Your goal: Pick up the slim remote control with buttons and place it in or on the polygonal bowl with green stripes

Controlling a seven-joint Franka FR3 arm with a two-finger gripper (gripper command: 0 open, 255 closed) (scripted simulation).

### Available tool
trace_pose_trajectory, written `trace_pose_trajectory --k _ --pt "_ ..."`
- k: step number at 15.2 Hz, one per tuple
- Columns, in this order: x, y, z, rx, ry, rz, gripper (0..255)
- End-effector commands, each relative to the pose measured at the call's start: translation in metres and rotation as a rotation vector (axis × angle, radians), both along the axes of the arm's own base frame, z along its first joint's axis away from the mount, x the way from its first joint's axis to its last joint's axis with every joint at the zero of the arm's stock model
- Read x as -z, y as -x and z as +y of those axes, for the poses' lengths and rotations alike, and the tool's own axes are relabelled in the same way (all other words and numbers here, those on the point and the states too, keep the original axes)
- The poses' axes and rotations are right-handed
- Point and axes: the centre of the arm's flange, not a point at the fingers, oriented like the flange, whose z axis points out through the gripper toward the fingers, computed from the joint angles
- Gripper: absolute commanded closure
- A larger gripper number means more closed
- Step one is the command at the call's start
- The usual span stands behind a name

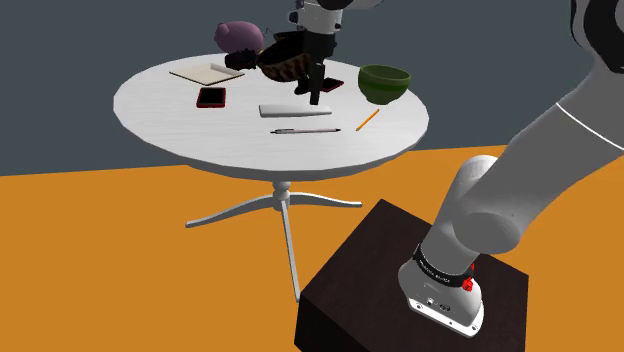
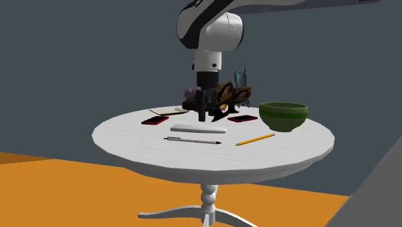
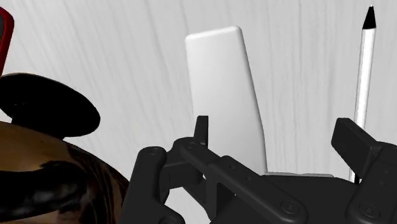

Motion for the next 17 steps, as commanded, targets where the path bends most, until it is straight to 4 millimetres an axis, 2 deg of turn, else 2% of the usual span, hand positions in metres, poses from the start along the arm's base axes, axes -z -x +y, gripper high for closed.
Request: trace_pose_trajectory --k 1,2,3,10,17 --pt "0.006 -0.031 0.003 -0.110 -0.001 0.014 0" --pt "0.009 -0.045 0.005 -0.161 -0.003 0.020 0" --pt "0.011 -0.050 0.007 -0.180 -0.003 0.023 0" --pt "0.051 -0.049 0.007 -0.180 -0.003 0.023 0" --pt "0.051 -0.049 0.007 -0.180 -0.003 0.023 0"
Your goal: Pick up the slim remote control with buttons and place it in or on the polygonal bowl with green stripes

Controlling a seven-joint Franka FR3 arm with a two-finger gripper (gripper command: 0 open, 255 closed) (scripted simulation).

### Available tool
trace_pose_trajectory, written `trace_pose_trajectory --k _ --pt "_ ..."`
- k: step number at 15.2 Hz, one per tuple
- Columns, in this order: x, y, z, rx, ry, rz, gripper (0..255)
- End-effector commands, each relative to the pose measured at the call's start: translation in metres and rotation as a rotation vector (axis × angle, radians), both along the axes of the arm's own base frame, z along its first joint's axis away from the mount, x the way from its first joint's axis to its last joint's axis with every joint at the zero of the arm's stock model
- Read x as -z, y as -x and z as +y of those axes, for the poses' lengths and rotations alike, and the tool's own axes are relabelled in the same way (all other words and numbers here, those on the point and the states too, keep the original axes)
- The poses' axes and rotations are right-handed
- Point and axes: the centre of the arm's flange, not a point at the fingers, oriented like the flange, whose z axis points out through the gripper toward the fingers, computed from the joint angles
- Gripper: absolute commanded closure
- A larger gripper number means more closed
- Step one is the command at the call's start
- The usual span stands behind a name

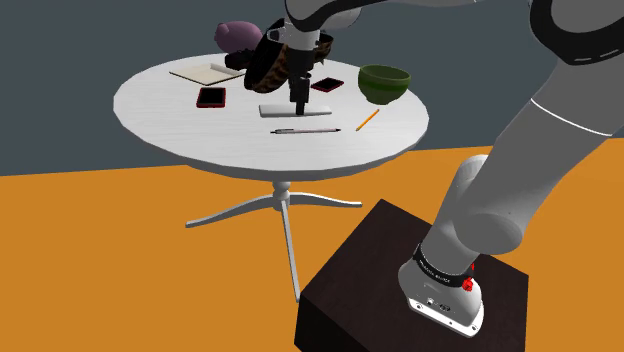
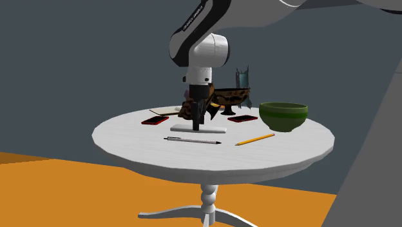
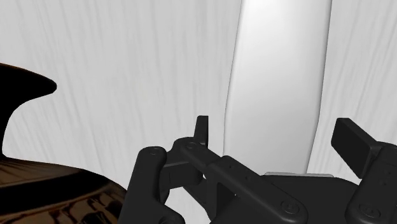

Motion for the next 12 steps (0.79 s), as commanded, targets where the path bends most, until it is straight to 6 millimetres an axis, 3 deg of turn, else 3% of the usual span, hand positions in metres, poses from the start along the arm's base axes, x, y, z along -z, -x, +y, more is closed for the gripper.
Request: trace_pose_trajectory --k 1,2,12 --pt "0.0076 0.0004 -0.0016 0.003 0.001 0.016 0" --pt "0.0096 0.0011 -0.0021 0.003 0.001 0.016 255" --pt "0.0023 0.0004 -0.0016 0.003 0.001 0.016 255"
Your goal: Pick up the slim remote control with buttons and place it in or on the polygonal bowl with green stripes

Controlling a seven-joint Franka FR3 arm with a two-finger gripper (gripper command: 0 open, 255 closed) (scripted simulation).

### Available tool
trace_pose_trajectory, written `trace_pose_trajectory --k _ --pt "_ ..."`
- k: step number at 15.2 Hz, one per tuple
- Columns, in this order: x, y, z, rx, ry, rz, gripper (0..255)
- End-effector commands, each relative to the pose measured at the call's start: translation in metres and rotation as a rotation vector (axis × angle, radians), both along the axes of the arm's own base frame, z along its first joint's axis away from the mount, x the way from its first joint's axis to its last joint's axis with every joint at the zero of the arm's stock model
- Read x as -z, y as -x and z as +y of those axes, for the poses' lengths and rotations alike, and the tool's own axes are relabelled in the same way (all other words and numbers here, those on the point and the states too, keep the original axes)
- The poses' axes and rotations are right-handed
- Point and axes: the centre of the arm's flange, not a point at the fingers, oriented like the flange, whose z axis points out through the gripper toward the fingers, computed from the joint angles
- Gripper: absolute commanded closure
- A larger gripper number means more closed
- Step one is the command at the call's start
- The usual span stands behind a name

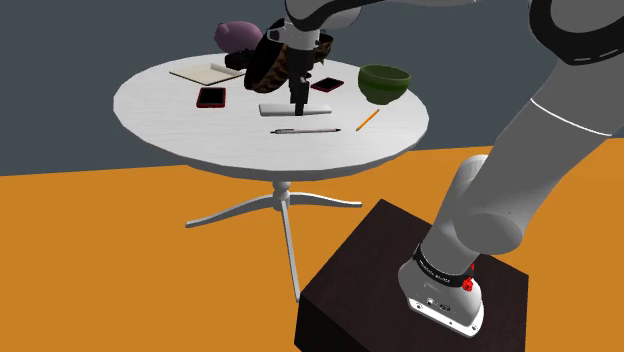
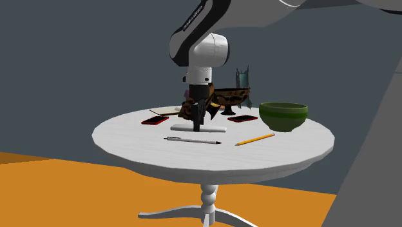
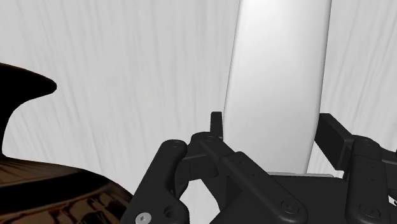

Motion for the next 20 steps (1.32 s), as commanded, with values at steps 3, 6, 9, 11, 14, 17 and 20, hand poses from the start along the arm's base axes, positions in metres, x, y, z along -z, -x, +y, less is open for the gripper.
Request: trace_pose_trajectory --k 3,6,9,11,14,17,20 --pt "-0.013 0.001 -0.002 0.004 0.001 0.013 255" --pt "-0.029 0.001 -0.002 0.004 0.001 0.013 255" --pt "-0.045 0.001 -0.002 0.004 0.001 0.013 255" --pt "-0.055 0.001 -0.002 0.004 0.001 0.013 255" --pt "-0.071 0.001 -0.002 0.004 0.001 0.013 255" --pt "-0.087 0.001 -0.002 0.004 0.001 0.013 255" --pt "-0.103 0.001 -0.002 0.004 0.001 0.013 255"
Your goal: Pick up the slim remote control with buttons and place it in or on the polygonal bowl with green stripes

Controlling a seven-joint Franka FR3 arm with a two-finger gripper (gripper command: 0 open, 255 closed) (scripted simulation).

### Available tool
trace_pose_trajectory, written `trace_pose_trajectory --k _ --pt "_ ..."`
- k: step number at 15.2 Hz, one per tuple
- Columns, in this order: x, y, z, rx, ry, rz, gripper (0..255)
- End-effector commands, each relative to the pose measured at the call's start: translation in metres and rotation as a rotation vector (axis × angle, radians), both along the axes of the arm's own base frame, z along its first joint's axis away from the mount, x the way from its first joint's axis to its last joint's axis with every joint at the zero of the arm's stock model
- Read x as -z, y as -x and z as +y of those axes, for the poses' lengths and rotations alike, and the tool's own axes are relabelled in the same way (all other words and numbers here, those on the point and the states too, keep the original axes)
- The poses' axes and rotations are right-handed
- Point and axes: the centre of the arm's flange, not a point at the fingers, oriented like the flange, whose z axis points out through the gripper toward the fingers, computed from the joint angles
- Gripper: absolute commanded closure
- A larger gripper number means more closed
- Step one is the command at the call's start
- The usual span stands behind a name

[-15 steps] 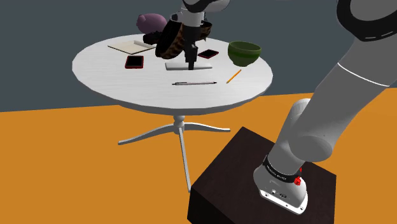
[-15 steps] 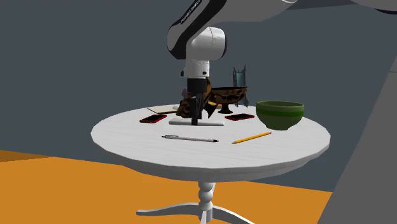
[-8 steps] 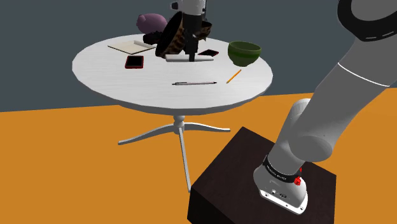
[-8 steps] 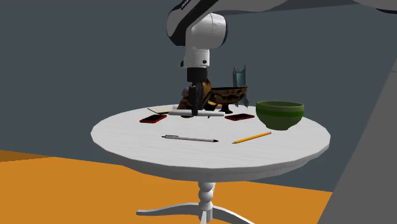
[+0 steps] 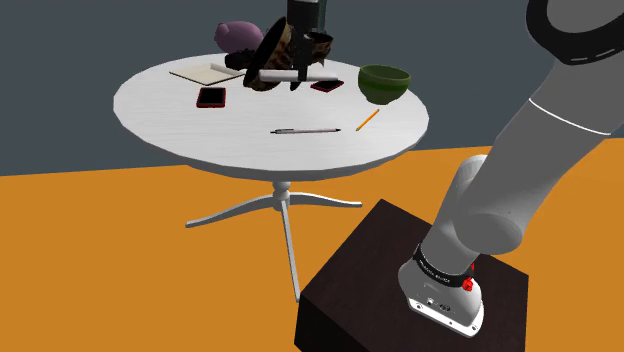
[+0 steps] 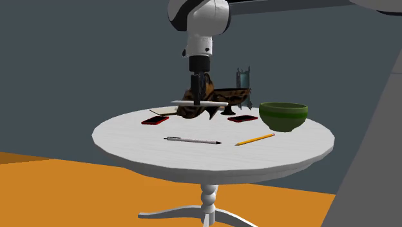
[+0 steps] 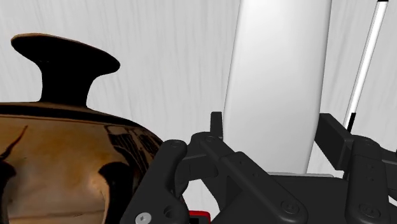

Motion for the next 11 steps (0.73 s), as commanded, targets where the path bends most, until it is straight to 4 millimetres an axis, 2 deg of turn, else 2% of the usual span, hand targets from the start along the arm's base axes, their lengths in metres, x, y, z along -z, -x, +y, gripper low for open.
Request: trace_pose_trajectory --k 1,11 --pt "-0.011 0.000 -0.001 0.001 0.000 -0.001 255" --pt "-0.064 0.000 -0.001 0.001 0.000 -0.001 255"
